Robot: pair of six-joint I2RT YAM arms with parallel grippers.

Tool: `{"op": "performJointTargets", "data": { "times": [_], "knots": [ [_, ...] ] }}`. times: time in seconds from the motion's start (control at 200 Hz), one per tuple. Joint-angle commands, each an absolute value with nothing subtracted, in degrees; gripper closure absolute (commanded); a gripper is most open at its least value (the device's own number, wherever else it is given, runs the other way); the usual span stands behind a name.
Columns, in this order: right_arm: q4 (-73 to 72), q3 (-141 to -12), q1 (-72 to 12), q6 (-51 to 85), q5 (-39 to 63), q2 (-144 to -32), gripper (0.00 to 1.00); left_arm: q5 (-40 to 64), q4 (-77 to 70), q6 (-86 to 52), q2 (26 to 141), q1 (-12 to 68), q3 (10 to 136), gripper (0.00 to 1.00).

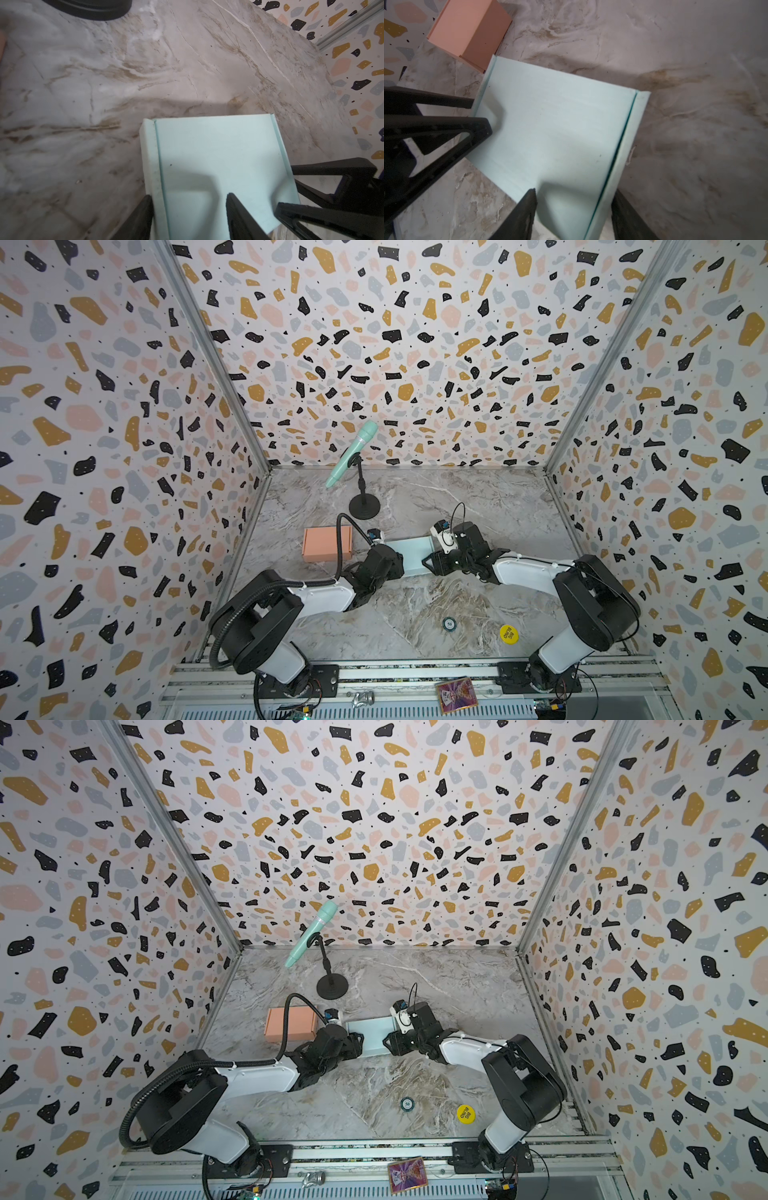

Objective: Assemble paper box
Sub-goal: Move the paper box to the top-center of the table.

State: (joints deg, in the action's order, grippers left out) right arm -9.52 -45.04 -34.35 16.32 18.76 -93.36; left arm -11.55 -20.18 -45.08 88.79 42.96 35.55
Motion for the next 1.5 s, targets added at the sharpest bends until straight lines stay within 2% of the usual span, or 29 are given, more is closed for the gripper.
{"op": "performJointTargets", "data": {
  "times": [0.0, 0.436, 0.791, 0.966, 1.267, 1.427, 1.497],
  "knots": [
    [-11.69, -49.30, -34.49, 14.81, 23.57, -95.29, 0.42, -5.53, -22.76, -40.94, 90.98, 41.44, 39.13, 0.42],
    [-13.51, -55.23, -32.86, 15.62, 23.92, -102.47, 0.42, -3.52, -21.41, -36.83, 100.51, 36.59, 47.82, 0.42],
    [-13.29, -56.98, -32.11, 15.23, 23.91, -104.68, 0.39, -4.31, -20.59, -36.22, 102.66, 35.20, 49.88, 0.41],
    [-13.07, -56.35, -31.84, 15.29, 22.54, -103.75, 0.32, -4.33, -20.99, -36.51, 102.37, 34.97, 49.42, 0.32],
    [-13.87, -53.82, -30.66, 16.26, 20.46, -100.30, 0.14, -4.92, -20.67, -36.23, 100.01, 34.10, 48.26, 0.01],
    [-13.44, -52.29, -30.37, 16.46, 19.47, -98.10, 0.00, -5.33, -20.00, -36.60, 97.03, 34.15, 46.70, 0.00],
    [-13.32, -51.09, -30.32, 16.38, 18.70, -96.31, 0.01, -4.86, -19.62, -36.56, 95.34, 34.10, 45.54, 0.00]
  ]
}}
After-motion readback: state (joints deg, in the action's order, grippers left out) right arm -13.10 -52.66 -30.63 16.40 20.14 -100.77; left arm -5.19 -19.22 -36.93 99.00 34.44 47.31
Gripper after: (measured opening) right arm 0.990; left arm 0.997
